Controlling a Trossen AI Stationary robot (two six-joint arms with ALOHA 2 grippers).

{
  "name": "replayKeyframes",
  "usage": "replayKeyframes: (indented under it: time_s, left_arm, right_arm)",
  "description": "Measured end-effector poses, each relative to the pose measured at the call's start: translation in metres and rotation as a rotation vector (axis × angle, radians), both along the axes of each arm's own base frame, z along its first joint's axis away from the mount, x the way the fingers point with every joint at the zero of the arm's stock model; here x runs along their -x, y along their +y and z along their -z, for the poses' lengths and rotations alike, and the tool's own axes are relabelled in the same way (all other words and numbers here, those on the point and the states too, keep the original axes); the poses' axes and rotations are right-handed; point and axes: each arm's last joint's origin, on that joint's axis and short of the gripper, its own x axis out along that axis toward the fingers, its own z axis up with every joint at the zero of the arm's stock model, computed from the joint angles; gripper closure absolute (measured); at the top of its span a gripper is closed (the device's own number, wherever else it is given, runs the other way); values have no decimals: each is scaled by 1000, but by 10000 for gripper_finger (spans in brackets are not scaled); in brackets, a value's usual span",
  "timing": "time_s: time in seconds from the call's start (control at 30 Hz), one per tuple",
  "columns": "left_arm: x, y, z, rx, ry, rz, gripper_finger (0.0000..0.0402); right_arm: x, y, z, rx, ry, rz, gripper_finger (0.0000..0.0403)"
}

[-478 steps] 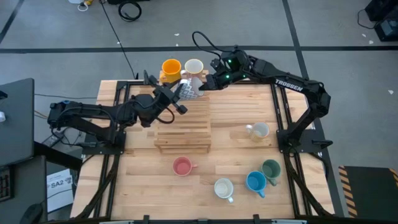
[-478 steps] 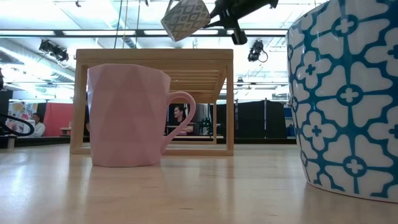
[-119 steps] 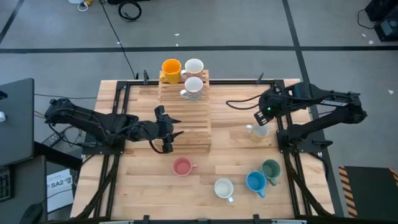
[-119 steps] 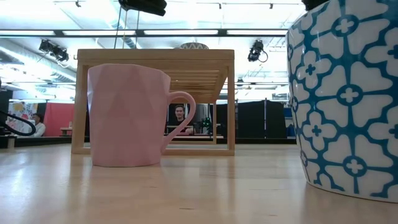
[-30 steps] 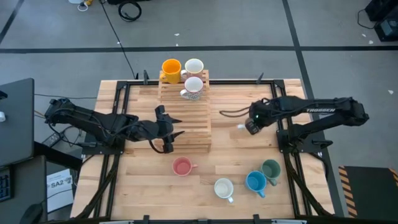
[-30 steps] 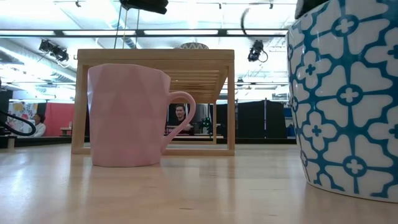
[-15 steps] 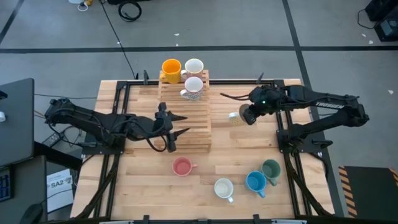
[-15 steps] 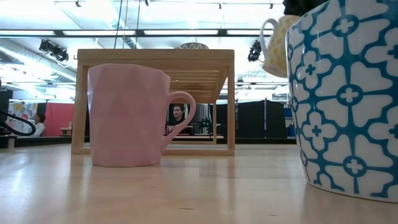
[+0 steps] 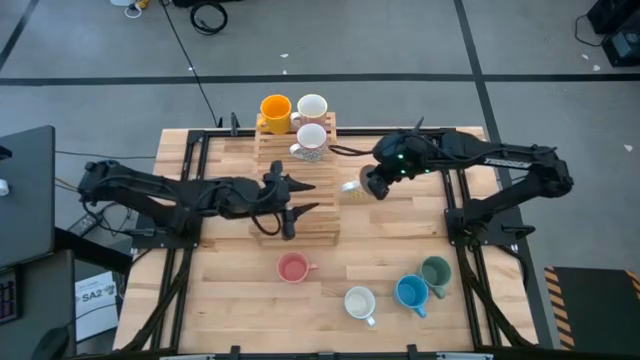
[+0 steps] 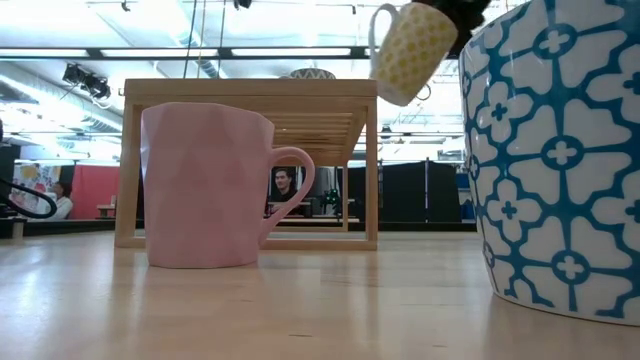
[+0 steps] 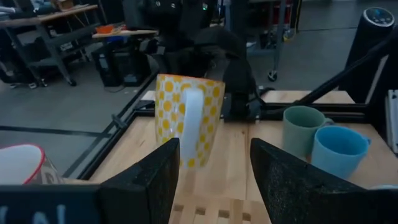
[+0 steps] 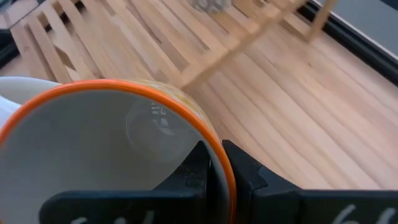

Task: Place coffee mugs
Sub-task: Put the orange mug on the shelf

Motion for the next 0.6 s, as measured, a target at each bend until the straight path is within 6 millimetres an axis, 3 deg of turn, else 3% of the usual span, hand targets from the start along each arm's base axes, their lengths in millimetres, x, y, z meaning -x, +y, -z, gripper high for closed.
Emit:
replayKeyframes:
  time_s: [0.33,0.6]
  left_arm:
    - [-15,7,6,5,-41,-29,198]
    - [-16,13,6,6,-46,-50,198]
  right_arm:
    - [-43,-6,-14,37,0,-74,368]
    - [-68,-8,-8,9,24,-123,368]
